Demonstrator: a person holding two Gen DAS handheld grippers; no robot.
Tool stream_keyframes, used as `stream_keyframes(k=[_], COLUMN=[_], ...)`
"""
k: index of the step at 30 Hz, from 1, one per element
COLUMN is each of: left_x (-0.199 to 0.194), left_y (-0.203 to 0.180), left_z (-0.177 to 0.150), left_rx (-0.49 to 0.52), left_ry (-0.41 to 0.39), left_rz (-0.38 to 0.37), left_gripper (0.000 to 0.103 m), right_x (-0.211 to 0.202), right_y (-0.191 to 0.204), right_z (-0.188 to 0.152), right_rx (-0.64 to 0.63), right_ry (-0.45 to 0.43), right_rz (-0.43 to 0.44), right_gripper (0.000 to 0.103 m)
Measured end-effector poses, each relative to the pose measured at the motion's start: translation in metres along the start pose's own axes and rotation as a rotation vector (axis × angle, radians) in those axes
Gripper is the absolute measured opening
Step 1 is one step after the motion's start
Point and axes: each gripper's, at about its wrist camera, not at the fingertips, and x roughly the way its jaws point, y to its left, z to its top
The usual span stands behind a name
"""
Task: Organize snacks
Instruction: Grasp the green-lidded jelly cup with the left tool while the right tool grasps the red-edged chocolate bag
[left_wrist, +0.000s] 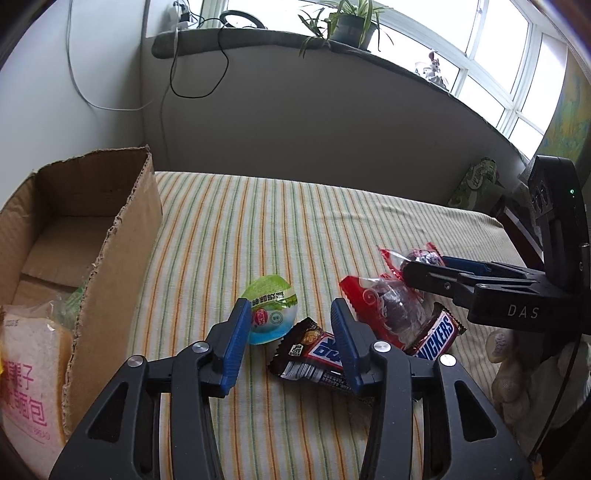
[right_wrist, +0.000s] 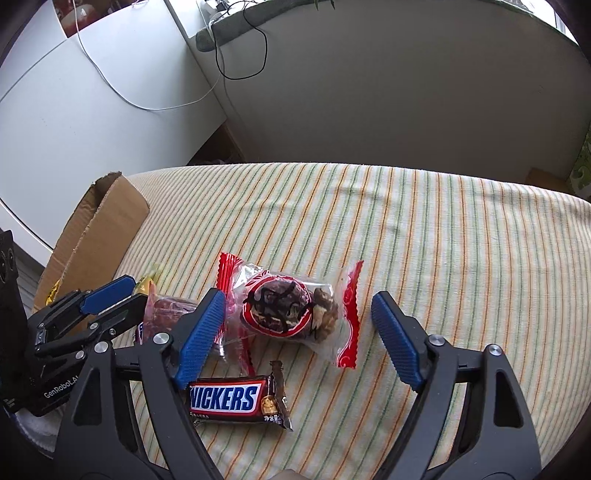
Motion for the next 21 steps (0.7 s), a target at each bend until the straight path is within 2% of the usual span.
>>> stream_keyframes(k=[4, 6, 7, 9, 14, 21], left_x=[0.008, 0.01, 0.01, 0.012, 0.013, 0.006], left_y=[0.007, 0.008, 0.007, 0.004, -0.002, 0.001], left_z=[0.0, 0.0, 0.0, 0.0, -0.001, 0.001], left_rx=[-0.033, -0.041, -0.035, -0.019, 0.004, -0.014], left_ry=[0.023, 0.028, 0.026, 0.027, 0.016, -0.014], left_rz=[0.002, 0.0, 0.001, 0.008, 0.007, -0.001], left_gripper=[0.043, 0.043, 0.041, 0.025, 0.025, 0.025], right_x=[-0.002, -0.005, -0.005, -0.006, -0.011, -0.027], right_y=[-0.003, -0.004, -0.004, -0.004, -0.007, -0.013], right_z=[-0.002, -0.003, -0.004, -0.005, -0.007, -0.011], right_rx=[-0.001, -0.012, -0.016, -0.016, 0.002, 0.018], right_ry=[-0.003, -0.003, -0.003, -0.003, -0.016, -0.054], right_rz=[0.0, -0.008, -0.009, 0.0, 0.016, -0.002], right_gripper=[0.08, 0.07, 0.067, 0.063, 0.059, 0.057])
